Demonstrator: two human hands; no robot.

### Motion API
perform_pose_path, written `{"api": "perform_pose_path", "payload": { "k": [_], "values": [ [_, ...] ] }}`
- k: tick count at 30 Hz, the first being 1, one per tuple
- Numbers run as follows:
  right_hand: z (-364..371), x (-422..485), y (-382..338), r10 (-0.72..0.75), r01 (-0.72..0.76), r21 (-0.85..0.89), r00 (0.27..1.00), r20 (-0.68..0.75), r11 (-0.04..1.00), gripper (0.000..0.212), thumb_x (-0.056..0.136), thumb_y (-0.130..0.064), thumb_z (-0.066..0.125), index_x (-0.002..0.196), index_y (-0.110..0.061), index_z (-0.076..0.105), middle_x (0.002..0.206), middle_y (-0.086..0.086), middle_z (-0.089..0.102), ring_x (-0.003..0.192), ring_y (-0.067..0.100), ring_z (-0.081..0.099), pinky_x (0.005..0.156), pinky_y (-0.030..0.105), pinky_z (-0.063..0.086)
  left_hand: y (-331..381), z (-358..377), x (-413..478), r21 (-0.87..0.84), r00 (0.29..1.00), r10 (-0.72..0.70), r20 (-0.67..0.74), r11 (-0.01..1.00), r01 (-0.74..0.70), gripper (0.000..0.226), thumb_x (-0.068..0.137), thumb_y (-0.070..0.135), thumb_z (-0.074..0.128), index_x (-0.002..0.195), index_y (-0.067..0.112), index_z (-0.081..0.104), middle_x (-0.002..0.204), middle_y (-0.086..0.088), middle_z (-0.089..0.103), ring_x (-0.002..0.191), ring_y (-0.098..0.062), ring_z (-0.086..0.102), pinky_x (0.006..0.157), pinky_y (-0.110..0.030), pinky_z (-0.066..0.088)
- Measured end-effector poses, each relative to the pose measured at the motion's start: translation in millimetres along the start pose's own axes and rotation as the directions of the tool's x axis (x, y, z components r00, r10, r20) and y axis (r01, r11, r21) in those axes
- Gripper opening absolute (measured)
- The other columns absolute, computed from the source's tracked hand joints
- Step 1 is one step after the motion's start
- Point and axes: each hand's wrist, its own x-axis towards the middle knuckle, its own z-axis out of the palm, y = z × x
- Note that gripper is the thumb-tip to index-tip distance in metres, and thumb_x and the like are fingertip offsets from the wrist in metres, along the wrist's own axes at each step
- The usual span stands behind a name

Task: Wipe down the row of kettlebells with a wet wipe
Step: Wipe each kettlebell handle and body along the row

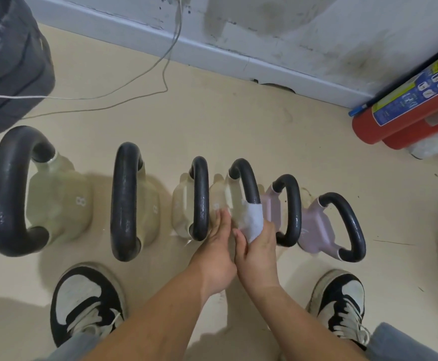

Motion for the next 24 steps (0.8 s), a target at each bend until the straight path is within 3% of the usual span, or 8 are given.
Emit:
{"api": "perform_pose_path", "payload": {
  "k": [3, 7, 10, 12, 15, 19, 22, 24],
  "values": [
    [5.6, 0.2, 5.9, 0.015, -0.017, 0.1, 1.0, 0.023, 0.995, 0.03, 0.102, -0.023, 0.063, 0.122, -0.021, 0.04, 0.115, 0.0, 0.044, 0.104, 0.012, 0.047, 0.089, 0.016, 0.037, -2.9, 2.2, 2.4, -0.028, 1.0, 0.021, -0.019, 0.999, -0.021, 0.085, 0.104, 0.018, 0.046, 0.16, 0.039, -0.015, 0.163, 0.027, -0.022, 0.152, 0.005, -0.005, 0.114, -0.011, 0.012],
    [-1.6, 3.6, 2.2, -0.052, 0.051, 0.092, 0.999, 0.01, 0.994, 0.025, 0.102, -0.024, 0.063, 0.121, -0.021, 0.047, 0.108, -0.006, 0.041, 0.103, 0.013, 0.046, 0.091, 0.018, 0.04, -3.6, 3.1, 1.7, 0.024, 0.999, 0.04, -0.021, 0.999, -0.039, 0.089, 0.101, 0.011, 0.048, 0.162, 0.031, -0.014, 0.166, 0.02, -0.02, 0.15, 0.005, -0.004, 0.113, -0.01, 0.01],
    [-17.0, 19.1, -20.6, -0.106, 0.108, 0.093, 0.994, -0.027, 0.99, 0.024, 0.099, -0.022, 0.058, 0.11, -0.031, 0.039, 0.104, -0.004, 0.05, 0.095, 0.016, 0.055, 0.077, 0.026, 0.047, -6.2, 3.2, 3.6, 0.055, 1.0, 0.02, -0.001, 0.998, -0.02, 0.099, 0.092, -0.006, 0.044, 0.161, 0.033, -0.016, 0.165, 0.021, -0.023, 0.152, 0.003, -0.004, 0.106, -0.003, 0.015],
    [-23.4, 45.7, -40.7, -0.115, 0.115, -0.009, 0.993, 0.005, 0.993, 0.014, 0.094, -0.022, 0.055, 0.104, -0.018, 0.045, 0.093, 0.001, 0.055, 0.079, 0.016, 0.057, 0.063, 0.028, 0.043, -6.2, 3.7, 3.8, 0.075, 1.0, 0.026, -0.004, 0.997, -0.026, 0.1, 0.093, -0.005, 0.046, 0.16, 0.035, -0.017, 0.164, 0.023, -0.026, 0.15, 0.007, -0.006, 0.097, 0.007, 0.014],
    [-30.7, 91.7, -79.9, 0.03, 0.027, -0.239, 0.972, 0.231, 0.971, 0.02, 0.101, -0.026, 0.049, 0.111, -0.009, 0.045, 0.085, 0.005, 0.06, 0.074, 0.026, 0.064, 0.061, 0.038, 0.05, -3.3, 4.2, 2.5, 0.072, 0.999, 0.028, -0.029, 0.997, -0.026, 0.1, 0.09, -0.007, 0.043, 0.162, 0.035, -0.012, 0.165, 0.025, -0.02, 0.144, 0.014, -0.008, 0.103, -0.001, 0.016],
    [-32.7, 140.2, -125.5, 0.13, 0.128, -0.497, 0.882, 0.452, 0.858, 0.023, 0.108, -0.022, 0.048, 0.124, -0.005, 0.049, 0.093, 0.005, 0.057, 0.082, 0.02, 0.058, 0.071, 0.032, 0.047, 2.9, 4.3, -0.1, 0.029, 0.999, 0.011, -0.053, 1.0, -0.009, 0.102, 0.088, -0.012, 0.039, 0.161, 0.037, -0.013, 0.164, 0.026, -0.022, 0.151, 0.007, -0.01, 0.107, -0.006, 0.011],
    [-21.2, 161.1, -143.5, 0.246, 0.298, -0.685, 0.778, 0.578, 0.665, 0.036, 0.111, -0.023, 0.04, 0.142, -0.009, 0.053, 0.114, 0.011, 0.053, 0.114, 0.029, 0.059, 0.09, 0.033, 0.043, 3.5, 8.0, 2.0, 0.025, 0.993, -0.007, -0.121, 1.0, 0.01, 0.1, 0.088, -0.013, 0.04, 0.163, 0.033, -0.007, 0.165, 0.025, -0.018, 0.154, 0.003, -0.008, 0.107, -0.003, 0.005],
    [-6.8, 172.3, -144.4, 0.306, 0.386, -0.744, 0.735, 0.605, 0.545, 0.04, 0.111, -0.024, 0.038, 0.147, -0.01, 0.05, 0.117, 0.01, 0.052, 0.117, 0.032, 0.056, 0.098, 0.036, 0.045, 4.5, 9.2, 2.6, 0.012, 0.989, -0.009, -0.151, 1.0, 0.011, 0.097, 0.09, -0.011, 0.042, 0.164, 0.031, -0.004, 0.166, 0.025, -0.014, 0.156, 0.0, -0.001, 0.106, 0.0, 0.003]
  ]
}}
